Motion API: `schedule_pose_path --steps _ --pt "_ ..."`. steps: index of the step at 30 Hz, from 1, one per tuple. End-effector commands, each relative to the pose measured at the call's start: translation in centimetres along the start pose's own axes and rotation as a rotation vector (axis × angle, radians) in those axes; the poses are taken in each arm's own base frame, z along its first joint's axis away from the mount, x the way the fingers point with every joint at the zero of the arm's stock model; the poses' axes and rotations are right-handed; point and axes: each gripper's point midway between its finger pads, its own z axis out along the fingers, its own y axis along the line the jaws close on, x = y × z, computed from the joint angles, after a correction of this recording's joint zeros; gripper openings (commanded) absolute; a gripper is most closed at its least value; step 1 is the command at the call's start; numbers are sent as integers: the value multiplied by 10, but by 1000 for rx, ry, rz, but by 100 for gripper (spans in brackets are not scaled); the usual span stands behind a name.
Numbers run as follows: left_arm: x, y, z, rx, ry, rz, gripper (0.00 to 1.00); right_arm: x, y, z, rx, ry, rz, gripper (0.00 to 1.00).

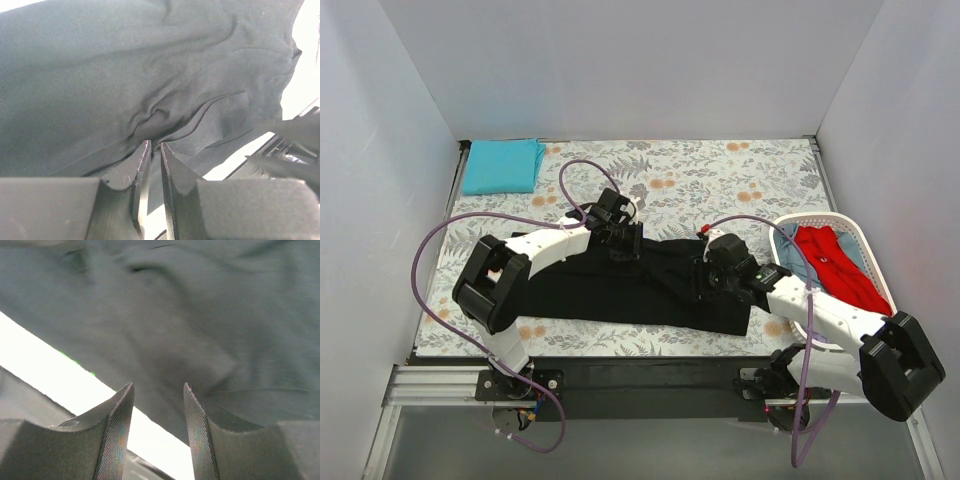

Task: Fold and stack the t-shirts
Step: Fold the tshirt

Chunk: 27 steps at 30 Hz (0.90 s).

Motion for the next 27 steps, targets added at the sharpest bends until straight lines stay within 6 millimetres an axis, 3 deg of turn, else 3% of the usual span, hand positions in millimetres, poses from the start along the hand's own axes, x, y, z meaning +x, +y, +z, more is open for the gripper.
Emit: schedule_pose_path --steps 1,7,15,21,27 --pt "-18 -15 -22 25 -63 49 12 -14 -23 2 134 -22 55 50" --pt "-9 -4 -24 -19 -50 50 11 -11 -42 9 219 -1 109 51" --pt "-8 -6 -25 -13 -53 52 11 -20 -41 14 212 -30 122 53" --pt "-10 -8 -26 -2 -59 50 11 -19 -31 20 151 -25 129 40" --pt "-25 -9 -34 -36 -121 33 11 -19 -18 15 72 -33 110 12"
